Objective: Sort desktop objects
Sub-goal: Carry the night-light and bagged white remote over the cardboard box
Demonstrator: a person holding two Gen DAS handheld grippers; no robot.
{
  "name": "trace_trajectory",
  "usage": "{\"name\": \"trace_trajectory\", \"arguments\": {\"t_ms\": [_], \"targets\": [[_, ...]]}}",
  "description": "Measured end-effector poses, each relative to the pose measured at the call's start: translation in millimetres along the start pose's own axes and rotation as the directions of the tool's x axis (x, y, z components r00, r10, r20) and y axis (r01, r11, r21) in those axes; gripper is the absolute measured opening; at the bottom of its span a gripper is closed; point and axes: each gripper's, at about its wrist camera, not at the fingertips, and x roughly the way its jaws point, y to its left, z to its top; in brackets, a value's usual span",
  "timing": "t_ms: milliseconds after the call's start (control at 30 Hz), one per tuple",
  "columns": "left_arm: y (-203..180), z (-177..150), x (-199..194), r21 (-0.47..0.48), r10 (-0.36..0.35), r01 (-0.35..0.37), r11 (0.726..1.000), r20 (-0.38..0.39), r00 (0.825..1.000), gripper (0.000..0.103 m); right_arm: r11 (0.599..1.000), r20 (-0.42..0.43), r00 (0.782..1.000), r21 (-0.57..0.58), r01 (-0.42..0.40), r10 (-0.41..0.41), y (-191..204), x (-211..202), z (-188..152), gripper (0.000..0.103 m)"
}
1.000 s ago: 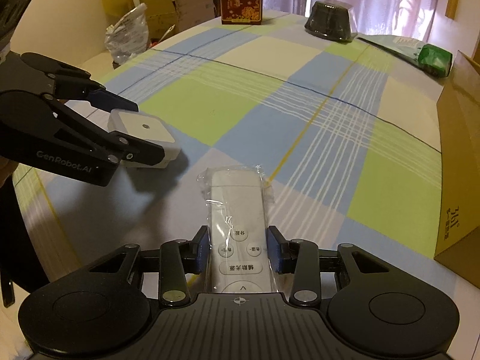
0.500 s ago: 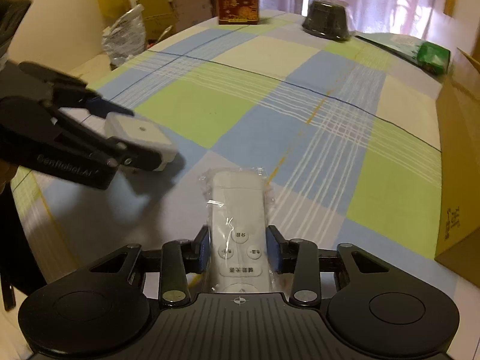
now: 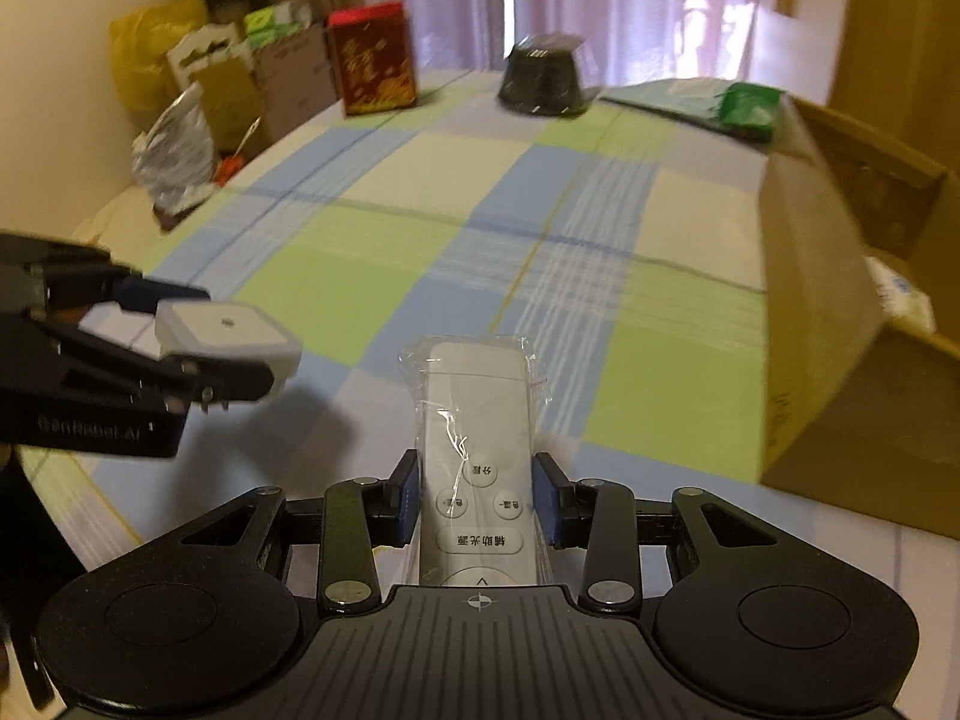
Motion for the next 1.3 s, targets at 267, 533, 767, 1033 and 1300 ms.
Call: {"name": "trace_trajectory", "arguments": {"t_ms": [267,533,767,1033,1300], "targets": [[-21,17,-18,0.029,-0.021,0.02,0.999,0.045,0.999,0.06,0.997,0.051,0.997,0.049,0.054,-0.056,-13,-38,9,0.037],[-37,34,-31,0.059,-0.041,0.036,0.998,0.08,0.996,0.06,0.989,0.074,0.99,0.104,0.109,-0.117,-29,-67,15,0.037],[-48,46,-37,0.067,-0.065,0.058,0.996,0.103,0.993,0.06,0.98,0.087,0.984,0.14,0.14,-0.153,-40,-82,21,0.037],[-60,59,-42,0.076,-0.087,0.077,0.994,0.125,0.988,0.06,0.97,0.1,0.978,0.178,0.163,-0.183,-52,-96,26,0.037],[-71,76,-47,0.083,-0.113,0.101,0.991,0.154,0.982,0.06,0.963,0.088,0.974,0.19,0.192,-0.211,-66,-106,27,0.037]]}}
